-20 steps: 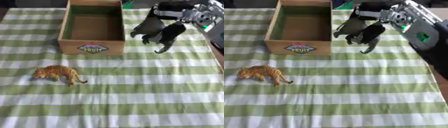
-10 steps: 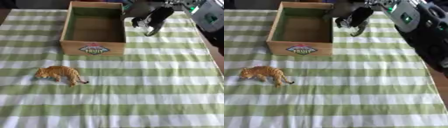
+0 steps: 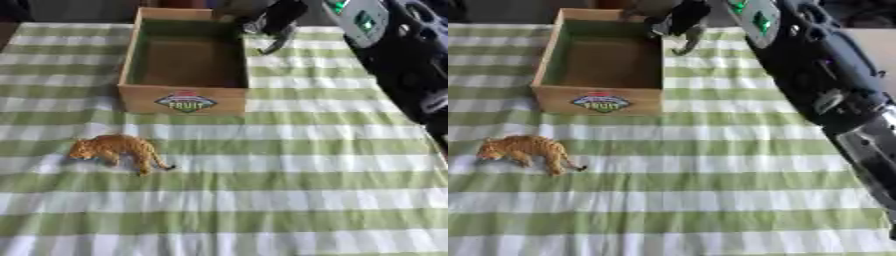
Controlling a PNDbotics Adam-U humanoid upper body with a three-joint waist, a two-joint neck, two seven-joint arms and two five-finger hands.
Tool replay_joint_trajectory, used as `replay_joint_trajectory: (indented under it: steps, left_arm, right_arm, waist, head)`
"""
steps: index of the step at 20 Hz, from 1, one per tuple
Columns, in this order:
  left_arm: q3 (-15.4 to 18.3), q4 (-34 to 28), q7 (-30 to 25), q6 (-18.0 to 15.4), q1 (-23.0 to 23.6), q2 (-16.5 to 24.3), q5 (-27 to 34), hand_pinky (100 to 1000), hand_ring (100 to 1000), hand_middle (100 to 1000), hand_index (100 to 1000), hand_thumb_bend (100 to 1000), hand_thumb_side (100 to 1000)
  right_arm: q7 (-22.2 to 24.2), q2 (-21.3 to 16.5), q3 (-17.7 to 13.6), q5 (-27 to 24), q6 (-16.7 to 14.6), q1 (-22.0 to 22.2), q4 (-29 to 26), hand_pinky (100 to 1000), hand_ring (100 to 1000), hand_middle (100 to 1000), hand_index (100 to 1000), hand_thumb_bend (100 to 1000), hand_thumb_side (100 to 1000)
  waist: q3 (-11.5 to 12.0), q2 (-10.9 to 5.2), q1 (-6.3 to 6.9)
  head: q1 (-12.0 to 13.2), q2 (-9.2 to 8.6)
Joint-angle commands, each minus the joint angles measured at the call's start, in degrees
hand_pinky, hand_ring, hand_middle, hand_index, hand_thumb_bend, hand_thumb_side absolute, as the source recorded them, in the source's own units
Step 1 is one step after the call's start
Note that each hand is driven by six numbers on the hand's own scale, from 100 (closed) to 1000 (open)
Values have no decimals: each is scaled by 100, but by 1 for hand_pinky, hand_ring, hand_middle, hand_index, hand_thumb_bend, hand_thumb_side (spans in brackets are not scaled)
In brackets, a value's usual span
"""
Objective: Pick up objects on the table and place them in the box.
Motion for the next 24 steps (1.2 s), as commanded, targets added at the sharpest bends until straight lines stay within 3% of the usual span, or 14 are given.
replay_joint_trajectory:
  steps: [1, 7, 11, 19, 24]
  left_arm:
    - [-27, -99, -42, -12, -63, 99, 28, 462, 644, 589, 739, 100, 977]
    - [-35, -99, -61, -15, -83, 94, 41, 462, 644, 589, 739, 100, 977]
    - [-73, -99, -94, -27, -141, 63, 65, 462, 644, 590, 738, 100, 976]
    - [-84, -99, -124, -36, -191, 41, 85, 462, 644, 590, 738, 100, 976]
    - [-90, -99, -162, -5, -195, 25, 65, 463, 644, 590, 738, 100, 979]
  right_arm:
    - [-207, 115, -300, 390, -114, -260, 263, 609, 611, 259, 315, 100, 420]
    - [-422, 260, -479, 770, -287, -326, 533, 609, 611, 259, 315, 100, 419]
    - [-562, 520, -624, 1003, -190, -321, 747, 611, 611, 261, 315, 100, 419]
    - [-798, 809, -815, 1642, -320, -279, 1061, 610, 613, 266, 316, 100, 421]
    - [-931, 933, -941, 2011, -233, -369, 1148, 598, 608, 261, 314, 100, 418]
  waist:
    - [39, -100, 23]
    - [76, -84, 20]
    - [119, -8, 62]
    - [163, 56, 71]
    - [275, 125, -6]
  head:
    - [-153, -94]
    - [-216, -114]
    - [-386, -217]
    - [-422, -224]
    - [-397, -235]
